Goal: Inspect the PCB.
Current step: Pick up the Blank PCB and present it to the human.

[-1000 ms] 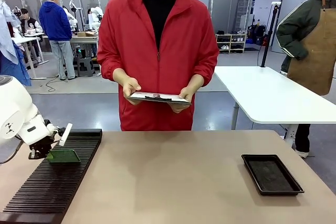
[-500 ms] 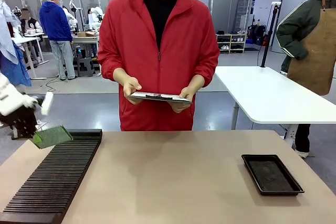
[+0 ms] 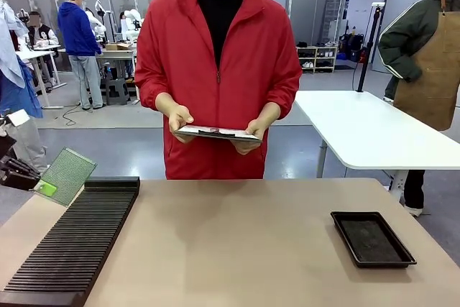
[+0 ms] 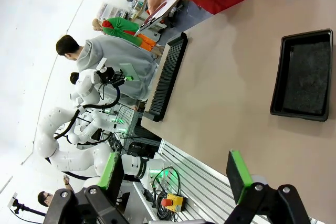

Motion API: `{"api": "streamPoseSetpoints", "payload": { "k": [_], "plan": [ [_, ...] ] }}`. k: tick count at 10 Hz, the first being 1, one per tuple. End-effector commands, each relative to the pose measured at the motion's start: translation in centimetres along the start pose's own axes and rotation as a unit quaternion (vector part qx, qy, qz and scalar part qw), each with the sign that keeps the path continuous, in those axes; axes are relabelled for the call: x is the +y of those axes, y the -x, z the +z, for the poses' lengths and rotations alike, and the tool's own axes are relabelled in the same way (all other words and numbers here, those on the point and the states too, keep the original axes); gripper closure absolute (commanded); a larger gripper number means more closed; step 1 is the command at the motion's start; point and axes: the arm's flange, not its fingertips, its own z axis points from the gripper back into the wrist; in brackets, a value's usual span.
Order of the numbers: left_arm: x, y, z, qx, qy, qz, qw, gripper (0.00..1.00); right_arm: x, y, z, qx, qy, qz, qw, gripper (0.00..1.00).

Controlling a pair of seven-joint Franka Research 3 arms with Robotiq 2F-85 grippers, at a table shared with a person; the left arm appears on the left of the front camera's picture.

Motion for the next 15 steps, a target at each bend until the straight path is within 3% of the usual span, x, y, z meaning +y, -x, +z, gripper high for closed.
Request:
{"api": "streamPoseSetpoints", "payload": {
  "k": [1, 2, 3, 6, 7, 8, 9, 10, 13, 15],
  "plan": [
    [1.0, -0.2, 0.2, -0.039, -0.002, 0.074, 0.997, 1.00, 0.1, -0.2, 0.1, -0.004, -0.007, 0.011, 1.000, 0.00],
    [0.5, -0.1, 0.3, -0.034, -0.009, 0.083, 0.996, 1.00, 0.1, -0.2, 0.1, -0.004, -0.007, 0.011, 1.000, 0.00],
    [0.6, 0.9, -0.3, -0.025, 0.008, 0.041, 0.999, 1.00, 0.1, -0.2, 0.1, -0.004, -0.007, 0.011, 1.000, 0.00],
    [0.8, 1.1, -0.4, -0.026, 0.000, 0.062, 0.998, 0.97, 0.1, -0.2, 0.1, -0.004, -0.007, 0.011, 1.000, 0.00],
    [1.7, 1.0, 0.5, -0.128, 0.110, 0.124, 0.978, 0.97, 0.1, -0.2, 0.1, -0.004, -0.007, 0.011, 1.000, 0.00],
    [2.7, 0.1, -0.2, -0.184, 0.163, 0.153, 0.957, 0.97, 0.1, -0.2, 0.1, -0.004, -0.007, 0.011, 1.000, 0.00],
    [4.2, -1.0, -1.9, -0.225, 0.233, 0.261, 0.909, 0.97, 0.1, -0.2, 0.1, -0.004, -0.007, 0.011, 1.000, 0.00],
    [5.9, -1.9, -3.5, -0.222, 0.269, 0.311, 0.884, 0.97, 0.1, -0.2, 0.1, -0.004, -0.007, 0.011, 1.000, 0.00],
    [7.2, -5.7, -8.6, -0.169, 0.325, 0.404, 0.839, 0.97, 0.1, -0.2, 0.1, -0.004, -0.007, 0.011, 1.000, 0.00],
    [7.6, -6.8, -10.6, -0.138, 0.333, 0.443, 0.821, 0.97, 0.1, -0.2, 0.1, -0.004, -0.007, 0.011, 1.000, 0.00]
  ]
}}
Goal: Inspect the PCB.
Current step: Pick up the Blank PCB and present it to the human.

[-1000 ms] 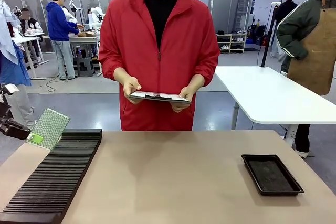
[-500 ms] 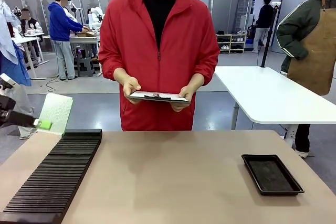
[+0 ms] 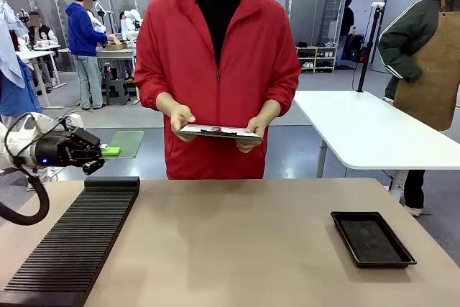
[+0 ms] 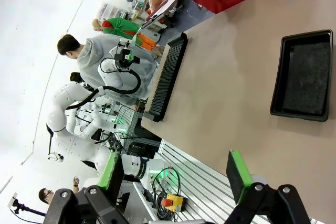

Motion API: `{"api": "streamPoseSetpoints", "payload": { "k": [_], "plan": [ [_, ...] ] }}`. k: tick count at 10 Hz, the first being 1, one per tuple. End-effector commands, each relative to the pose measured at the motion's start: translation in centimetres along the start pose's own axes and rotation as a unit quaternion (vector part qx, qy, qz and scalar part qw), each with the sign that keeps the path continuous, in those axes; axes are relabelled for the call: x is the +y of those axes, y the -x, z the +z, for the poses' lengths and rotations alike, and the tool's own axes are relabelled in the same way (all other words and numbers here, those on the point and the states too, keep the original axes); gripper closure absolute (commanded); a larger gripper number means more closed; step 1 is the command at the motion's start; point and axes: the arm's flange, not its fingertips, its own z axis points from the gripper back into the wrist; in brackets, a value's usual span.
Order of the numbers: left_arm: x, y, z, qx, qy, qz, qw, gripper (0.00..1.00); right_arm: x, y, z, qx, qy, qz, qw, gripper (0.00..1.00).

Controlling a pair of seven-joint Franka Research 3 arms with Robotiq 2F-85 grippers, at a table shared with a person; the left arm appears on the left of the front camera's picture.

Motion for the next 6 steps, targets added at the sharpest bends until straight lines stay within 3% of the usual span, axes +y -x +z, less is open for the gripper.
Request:
{"api": "streamPoseSetpoints", "payload": {
  "k": [1, 6],
  "plan": [
    [-0.64, -1.50, -0.16, -0.007, -0.024, 0.030, 0.999, 0.97, 0.10, -0.17, 0.08, -0.004, -0.007, 0.011, 1.000, 0.00],
    [-0.09, -1.09, -0.70, -0.002, -0.016, 0.036, 0.999, 0.97, 0.10, -0.17, 0.08, -0.004, -0.007, 0.011, 1.000, 0.00]
  ]
}}
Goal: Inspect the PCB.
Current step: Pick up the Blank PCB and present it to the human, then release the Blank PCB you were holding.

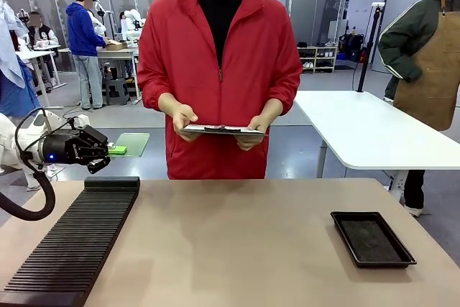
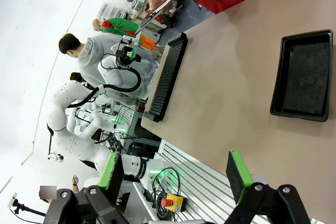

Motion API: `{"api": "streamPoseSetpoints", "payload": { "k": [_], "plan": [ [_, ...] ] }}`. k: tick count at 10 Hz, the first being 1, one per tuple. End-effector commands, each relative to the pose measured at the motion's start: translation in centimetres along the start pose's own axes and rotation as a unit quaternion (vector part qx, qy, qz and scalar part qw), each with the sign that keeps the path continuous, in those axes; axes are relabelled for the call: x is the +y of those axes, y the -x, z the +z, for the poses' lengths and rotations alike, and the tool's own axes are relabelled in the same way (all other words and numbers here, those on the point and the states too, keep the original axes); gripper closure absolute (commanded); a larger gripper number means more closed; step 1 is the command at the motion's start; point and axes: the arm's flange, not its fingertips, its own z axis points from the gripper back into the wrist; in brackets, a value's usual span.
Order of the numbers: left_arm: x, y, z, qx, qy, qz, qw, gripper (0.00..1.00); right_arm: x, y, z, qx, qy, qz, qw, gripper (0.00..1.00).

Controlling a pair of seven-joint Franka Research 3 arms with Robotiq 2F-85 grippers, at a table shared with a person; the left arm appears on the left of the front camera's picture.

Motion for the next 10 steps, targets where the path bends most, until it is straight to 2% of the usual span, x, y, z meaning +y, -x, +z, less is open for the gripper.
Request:
{"api": "streamPoseSetpoints", "payload": {
  "k": [1, 10],
  "plan": [
    [-0.13, 0.02, 0.09, -0.001, -0.001, -0.001, 1.000, 0.97, 0.10, -0.18, 0.07, -0.004, -0.007, 0.010, 1.000, 0.00],
    [-0.13, 0.02, 0.09, -0.001, -0.001, -0.001, 1.000, 0.97, 0.10, -0.18, 0.07, -0.004, -0.007, 0.010, 1.000, 0.00]
  ]
}}
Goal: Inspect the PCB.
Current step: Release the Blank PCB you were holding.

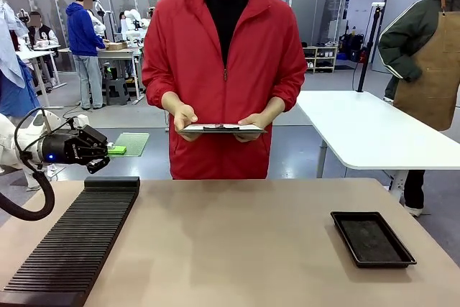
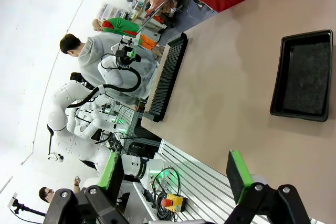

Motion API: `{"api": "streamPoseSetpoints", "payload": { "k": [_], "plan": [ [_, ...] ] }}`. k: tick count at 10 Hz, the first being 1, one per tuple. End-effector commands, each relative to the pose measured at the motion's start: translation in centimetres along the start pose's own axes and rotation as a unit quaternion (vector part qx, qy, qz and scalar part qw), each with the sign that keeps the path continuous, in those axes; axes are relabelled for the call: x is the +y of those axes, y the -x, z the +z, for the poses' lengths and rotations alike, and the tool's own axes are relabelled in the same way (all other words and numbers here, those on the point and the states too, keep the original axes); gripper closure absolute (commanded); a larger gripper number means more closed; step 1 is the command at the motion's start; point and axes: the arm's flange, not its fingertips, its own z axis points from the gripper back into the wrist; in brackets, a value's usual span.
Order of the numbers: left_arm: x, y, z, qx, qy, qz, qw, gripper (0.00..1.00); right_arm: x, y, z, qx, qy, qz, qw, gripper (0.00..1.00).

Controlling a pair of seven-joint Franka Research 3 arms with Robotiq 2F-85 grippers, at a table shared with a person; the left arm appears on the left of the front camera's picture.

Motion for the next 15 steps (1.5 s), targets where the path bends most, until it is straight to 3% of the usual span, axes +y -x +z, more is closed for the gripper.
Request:
{"api": "streamPoseSetpoints", "payload": {
  "k": [1, 15],
  "plan": [
    [-0.14, 0.02, -0.02, 0.000, -0.001, -0.001, 1.000, 0.97, 0.10, -0.18, 0.07, -0.003, -0.007, 0.010, 1.000, 0.00],
    [-0.14, 0.02, -0.02, 0.000, -0.001, -0.001, 1.000, 0.97, 0.10, -0.18, 0.07, -0.003, -0.007, 0.010, 1.000, 0.00]
  ]
}}
